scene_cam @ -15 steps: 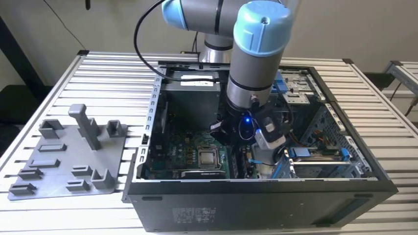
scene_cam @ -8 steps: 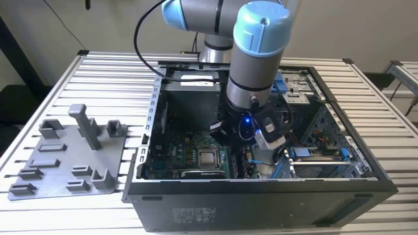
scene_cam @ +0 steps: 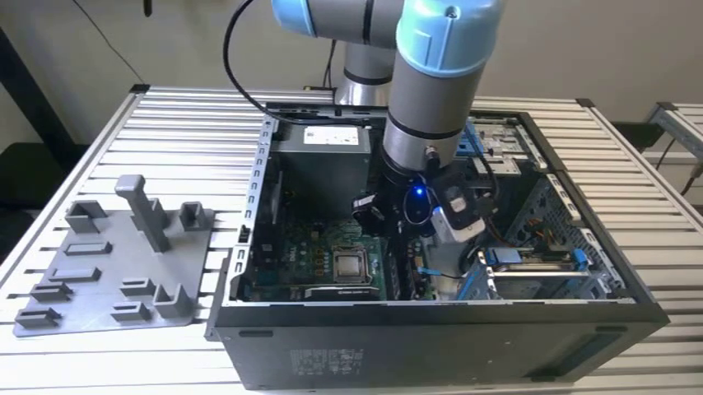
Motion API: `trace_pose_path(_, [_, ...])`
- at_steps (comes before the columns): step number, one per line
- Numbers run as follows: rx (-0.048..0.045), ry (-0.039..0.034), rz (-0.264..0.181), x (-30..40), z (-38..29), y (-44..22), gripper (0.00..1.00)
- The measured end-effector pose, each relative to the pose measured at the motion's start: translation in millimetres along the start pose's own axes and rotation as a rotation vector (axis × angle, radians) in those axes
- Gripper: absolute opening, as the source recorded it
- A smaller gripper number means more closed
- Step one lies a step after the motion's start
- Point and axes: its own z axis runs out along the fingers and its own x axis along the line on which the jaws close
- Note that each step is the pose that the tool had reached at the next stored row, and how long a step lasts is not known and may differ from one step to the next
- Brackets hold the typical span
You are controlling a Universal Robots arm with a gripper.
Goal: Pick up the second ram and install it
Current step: 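Insert the second ram into the second slot, then press down the second ram until it locks into place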
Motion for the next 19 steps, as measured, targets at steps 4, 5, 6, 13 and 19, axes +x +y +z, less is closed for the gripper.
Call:
trace_pose_path(4, [-0.0005,0.0000,0.000,0.0,-1.7,0.1,0.28])
trace_pose_path(5, [-0.0003,0.0001,0.000,0.0,-1.9,0.0,0.26])
trace_pose_path(6, [-0.0002,0.0001,0.000,-0.1,-2.1,0.1,0.26])
trace_pose_path(13, [-0.0003,0.0000,0.000,-0.1,-2.9,0.1,0.11])
trace_pose_path(19, [-0.0003,0.0001,0.000,-0.1,-3.5,0.1,0.11])
